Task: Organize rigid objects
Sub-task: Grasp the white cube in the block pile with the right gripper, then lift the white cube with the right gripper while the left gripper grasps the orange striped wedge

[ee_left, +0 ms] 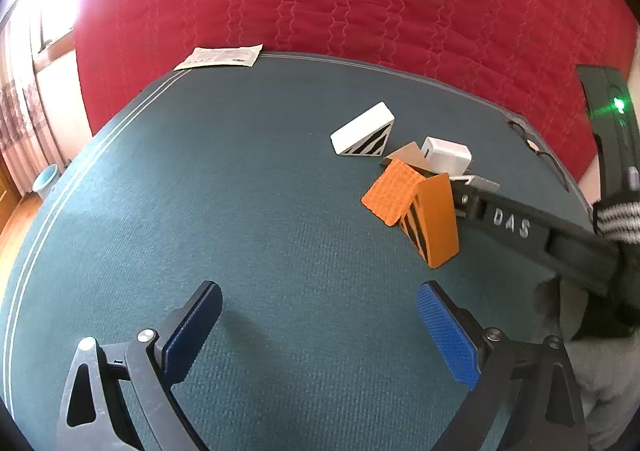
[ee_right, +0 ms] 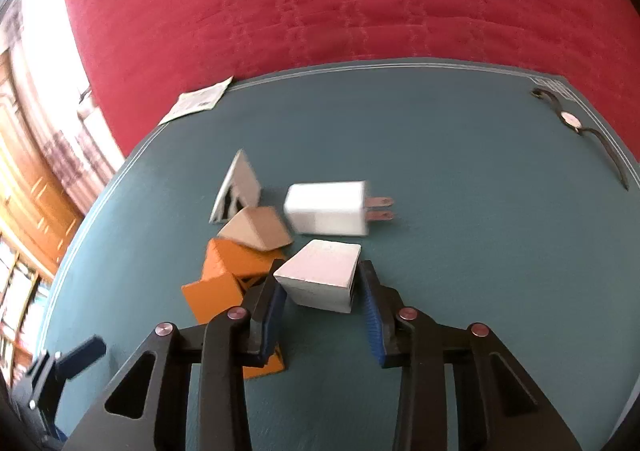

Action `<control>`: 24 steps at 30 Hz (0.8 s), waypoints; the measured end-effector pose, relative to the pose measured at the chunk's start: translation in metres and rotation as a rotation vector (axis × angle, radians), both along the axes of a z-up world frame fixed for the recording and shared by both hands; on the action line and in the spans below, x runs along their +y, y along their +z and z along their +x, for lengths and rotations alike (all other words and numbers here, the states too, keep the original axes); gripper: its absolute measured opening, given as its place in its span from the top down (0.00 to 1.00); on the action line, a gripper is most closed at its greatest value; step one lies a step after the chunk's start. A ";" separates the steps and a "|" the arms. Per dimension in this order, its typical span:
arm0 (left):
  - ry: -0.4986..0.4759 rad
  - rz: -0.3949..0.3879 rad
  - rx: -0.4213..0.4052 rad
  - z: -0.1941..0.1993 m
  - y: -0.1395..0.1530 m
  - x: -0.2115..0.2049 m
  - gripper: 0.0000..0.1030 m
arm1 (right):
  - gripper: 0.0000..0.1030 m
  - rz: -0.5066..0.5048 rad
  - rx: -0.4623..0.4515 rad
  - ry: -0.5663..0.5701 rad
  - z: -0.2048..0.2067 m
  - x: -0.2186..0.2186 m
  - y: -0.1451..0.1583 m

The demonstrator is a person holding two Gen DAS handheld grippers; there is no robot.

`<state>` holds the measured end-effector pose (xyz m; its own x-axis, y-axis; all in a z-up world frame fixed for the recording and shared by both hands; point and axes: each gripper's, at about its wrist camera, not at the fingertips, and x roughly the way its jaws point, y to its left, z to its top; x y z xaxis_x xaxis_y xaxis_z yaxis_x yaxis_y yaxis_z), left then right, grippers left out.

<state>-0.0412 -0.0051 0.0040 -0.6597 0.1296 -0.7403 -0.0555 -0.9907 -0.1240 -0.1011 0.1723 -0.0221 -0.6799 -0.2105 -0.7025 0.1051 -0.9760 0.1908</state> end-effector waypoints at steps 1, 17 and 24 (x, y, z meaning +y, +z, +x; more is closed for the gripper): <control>0.002 0.001 0.001 0.000 0.000 -0.001 0.03 | 0.65 0.001 0.000 0.014 0.002 -0.003 0.000; -0.019 -0.021 0.046 0.003 0.004 0.002 0.03 | 0.69 -0.036 0.014 0.041 0.044 0.002 0.000; -0.024 -0.013 0.041 0.000 0.004 0.003 0.03 | 0.70 -0.016 0.035 -0.023 0.063 0.029 0.001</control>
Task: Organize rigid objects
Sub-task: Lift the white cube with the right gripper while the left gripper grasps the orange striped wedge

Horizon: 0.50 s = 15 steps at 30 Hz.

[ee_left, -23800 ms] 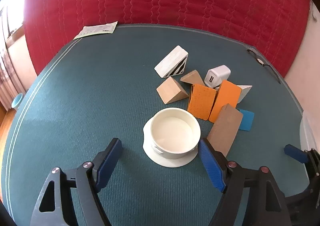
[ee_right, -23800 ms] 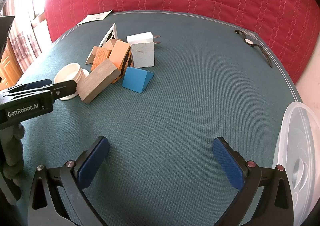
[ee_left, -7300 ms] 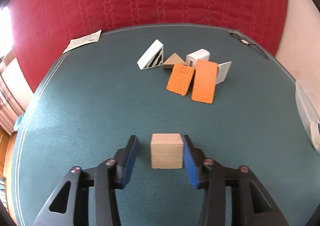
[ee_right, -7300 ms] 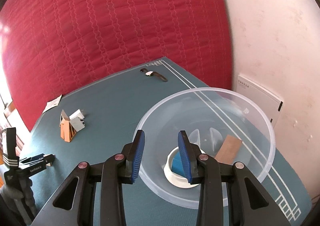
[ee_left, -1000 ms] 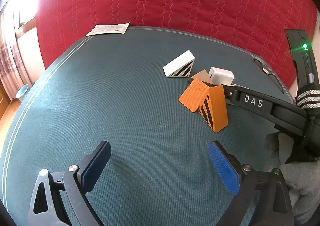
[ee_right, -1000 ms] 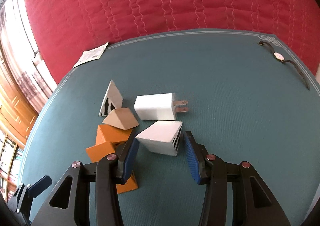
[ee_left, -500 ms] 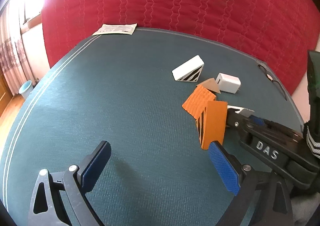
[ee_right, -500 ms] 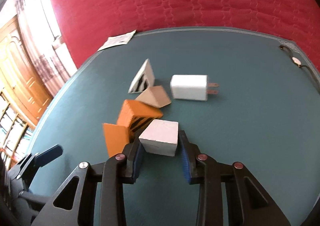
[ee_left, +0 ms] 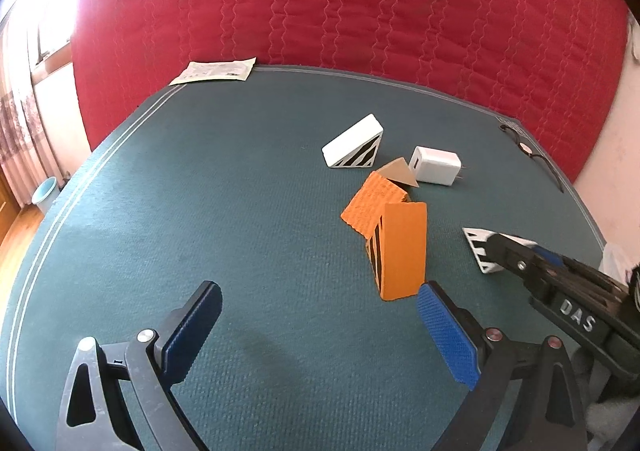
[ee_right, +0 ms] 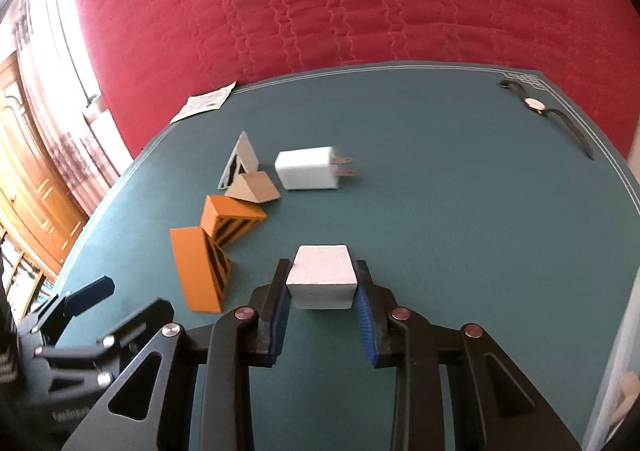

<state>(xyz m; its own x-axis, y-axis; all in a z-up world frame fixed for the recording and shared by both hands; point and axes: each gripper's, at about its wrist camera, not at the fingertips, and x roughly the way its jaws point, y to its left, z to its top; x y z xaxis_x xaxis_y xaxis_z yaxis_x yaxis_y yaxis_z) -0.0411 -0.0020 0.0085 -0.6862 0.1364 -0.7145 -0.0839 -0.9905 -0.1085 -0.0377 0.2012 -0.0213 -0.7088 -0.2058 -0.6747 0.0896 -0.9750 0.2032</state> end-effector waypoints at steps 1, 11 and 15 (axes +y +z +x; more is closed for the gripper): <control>-0.001 0.001 -0.002 -0.001 0.000 0.000 0.03 | 0.70 0.004 0.001 -0.001 0.003 0.001 0.000; -0.021 0.007 -0.014 -0.012 0.010 0.013 0.03 | 0.70 0.036 0.009 -0.005 0.026 0.011 -0.002; -0.024 0.000 -0.031 -0.020 0.012 0.026 0.08 | 0.70 0.019 0.009 -0.006 0.027 0.015 -0.002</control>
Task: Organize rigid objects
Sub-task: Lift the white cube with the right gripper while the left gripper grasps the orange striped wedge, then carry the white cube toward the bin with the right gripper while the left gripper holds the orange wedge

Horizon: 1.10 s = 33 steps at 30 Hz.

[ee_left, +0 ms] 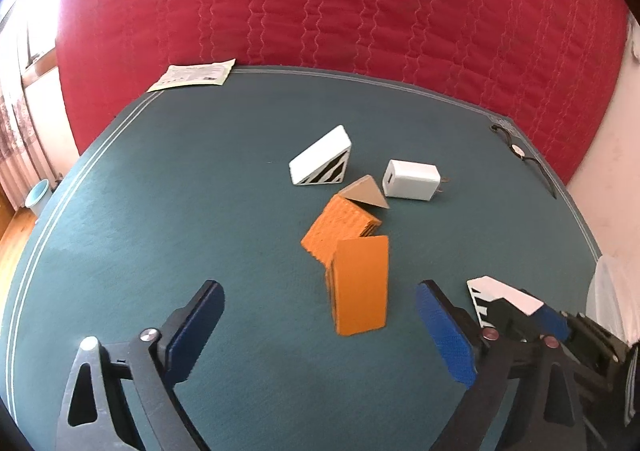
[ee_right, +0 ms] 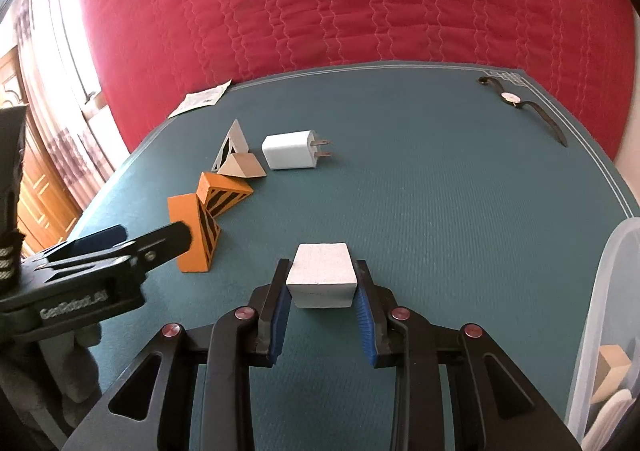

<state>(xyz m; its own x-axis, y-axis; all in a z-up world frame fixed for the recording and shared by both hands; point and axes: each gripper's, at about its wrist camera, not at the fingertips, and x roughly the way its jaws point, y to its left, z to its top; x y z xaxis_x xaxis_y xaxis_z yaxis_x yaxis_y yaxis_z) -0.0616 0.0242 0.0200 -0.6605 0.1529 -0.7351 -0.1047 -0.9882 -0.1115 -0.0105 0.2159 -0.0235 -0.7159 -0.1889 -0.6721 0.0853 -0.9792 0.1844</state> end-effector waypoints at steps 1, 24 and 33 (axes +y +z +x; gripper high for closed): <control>-0.001 -0.004 -0.004 -0.002 -0.001 0.003 0.10 | 0.70 -0.003 0.000 0.000 0.000 0.000 0.000; -0.030 0.001 0.005 0.000 -0.011 0.013 0.67 | 0.66 -0.043 -0.039 0.002 -0.005 0.003 -0.007; -0.038 0.001 0.055 0.017 -0.004 0.013 0.67 | 0.65 -0.015 -0.045 -0.001 -0.007 0.000 -0.008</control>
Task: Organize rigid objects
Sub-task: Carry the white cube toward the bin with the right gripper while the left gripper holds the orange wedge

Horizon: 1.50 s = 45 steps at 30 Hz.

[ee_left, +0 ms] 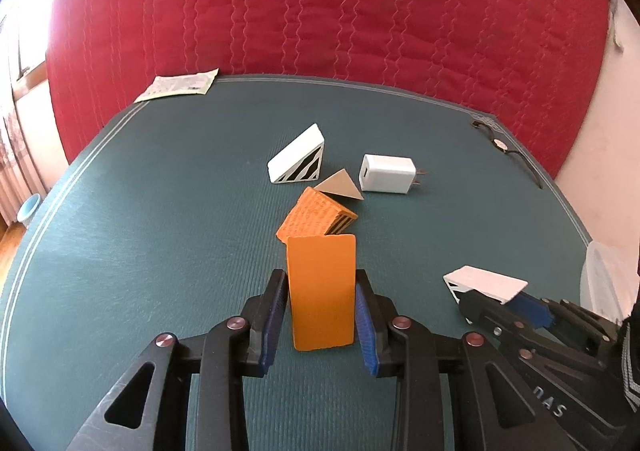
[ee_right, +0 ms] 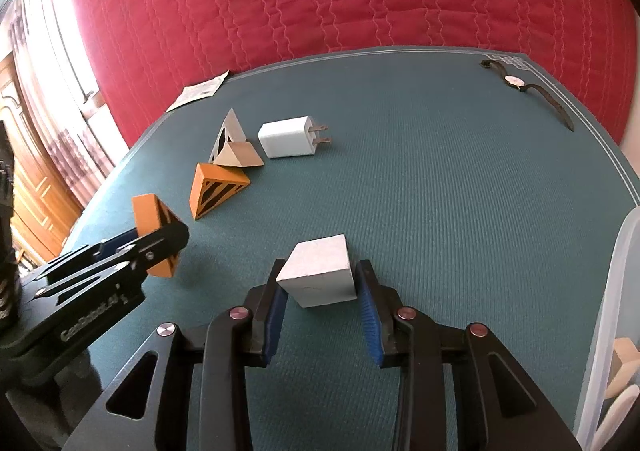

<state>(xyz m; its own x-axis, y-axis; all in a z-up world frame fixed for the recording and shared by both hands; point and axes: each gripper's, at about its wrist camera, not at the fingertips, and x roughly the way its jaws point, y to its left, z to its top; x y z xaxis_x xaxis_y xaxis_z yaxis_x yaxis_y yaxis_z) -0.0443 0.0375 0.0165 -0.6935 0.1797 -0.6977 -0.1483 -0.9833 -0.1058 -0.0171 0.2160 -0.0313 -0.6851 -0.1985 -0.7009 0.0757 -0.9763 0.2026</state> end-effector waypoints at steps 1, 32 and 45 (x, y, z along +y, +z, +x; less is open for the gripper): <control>0.000 -0.005 0.004 0.001 0.000 0.001 0.67 | 0.65 0.006 -0.001 0.000 0.000 -0.001 0.000; -0.004 -0.008 0.002 0.008 -0.004 -0.001 0.67 | 0.69 0.085 0.007 -0.040 0.026 -0.008 0.002; -0.037 -0.021 0.012 0.016 -0.004 0.011 0.67 | 0.69 0.031 0.054 -0.069 0.061 0.005 0.023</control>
